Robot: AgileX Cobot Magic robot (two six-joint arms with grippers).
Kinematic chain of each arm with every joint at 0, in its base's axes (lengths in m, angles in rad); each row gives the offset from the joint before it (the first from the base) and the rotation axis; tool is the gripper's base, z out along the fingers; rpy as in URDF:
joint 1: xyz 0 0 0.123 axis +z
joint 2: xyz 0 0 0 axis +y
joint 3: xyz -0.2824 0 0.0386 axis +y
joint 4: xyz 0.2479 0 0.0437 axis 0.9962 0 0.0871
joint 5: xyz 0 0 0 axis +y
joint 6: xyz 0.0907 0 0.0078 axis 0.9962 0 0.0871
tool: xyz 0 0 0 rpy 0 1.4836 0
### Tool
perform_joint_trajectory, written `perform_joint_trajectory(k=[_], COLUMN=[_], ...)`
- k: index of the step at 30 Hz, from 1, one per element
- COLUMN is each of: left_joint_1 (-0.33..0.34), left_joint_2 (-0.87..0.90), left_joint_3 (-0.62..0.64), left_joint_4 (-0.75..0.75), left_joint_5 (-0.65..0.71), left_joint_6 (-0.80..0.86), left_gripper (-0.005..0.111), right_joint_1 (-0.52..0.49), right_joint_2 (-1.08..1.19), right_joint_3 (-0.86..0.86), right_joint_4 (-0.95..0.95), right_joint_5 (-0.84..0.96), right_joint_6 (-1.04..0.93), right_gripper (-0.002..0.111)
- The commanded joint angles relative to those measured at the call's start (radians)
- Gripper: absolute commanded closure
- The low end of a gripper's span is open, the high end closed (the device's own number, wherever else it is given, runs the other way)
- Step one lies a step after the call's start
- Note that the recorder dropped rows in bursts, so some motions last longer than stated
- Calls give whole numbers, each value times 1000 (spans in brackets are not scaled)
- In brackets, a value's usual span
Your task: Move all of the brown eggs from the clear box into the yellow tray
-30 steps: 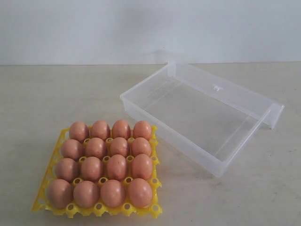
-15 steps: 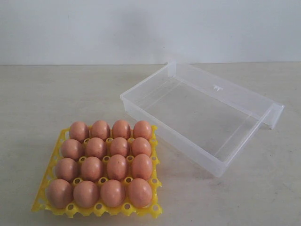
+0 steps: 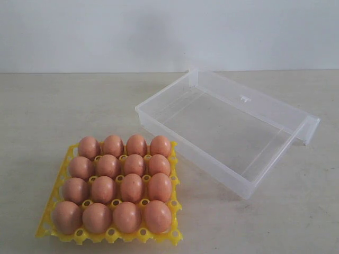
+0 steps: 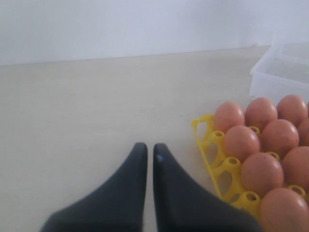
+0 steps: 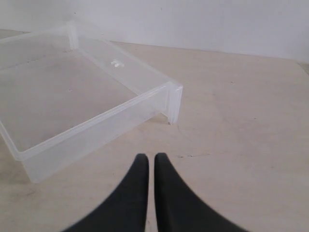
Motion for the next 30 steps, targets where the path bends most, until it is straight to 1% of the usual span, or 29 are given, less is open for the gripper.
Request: perform_joint_trajectory(k=[1, 4, 6, 10, 30], left_joint_1=[54, 128, 125, 98, 101], left_joint_2=[-3, -3, -3, -3, -3], left_joint_3=[4, 4, 4, 4, 4], left_joint_4=[49, 30, 30, 30, 26], left_joint_5=[12, 20, 20, 20, 20], left_joint_6=[-30, -10, -5, -2, 0], left_gripper=[103, 103, 103, 103, 103], right_joint_1=[-6, -6, -6, -6, -6], right_joint_2=[-5, -5, -5, -5, -5], right_joint_3=[-1, -1, -1, -1, -1], right_joint_4=[-8, -8, -8, -8, -8], right_joint_5=[0, 0, 0, 0, 0], right_joint_6=[-2, -2, -2, -2, -2], right_gripper=[107, 107, 107, 107, 107])
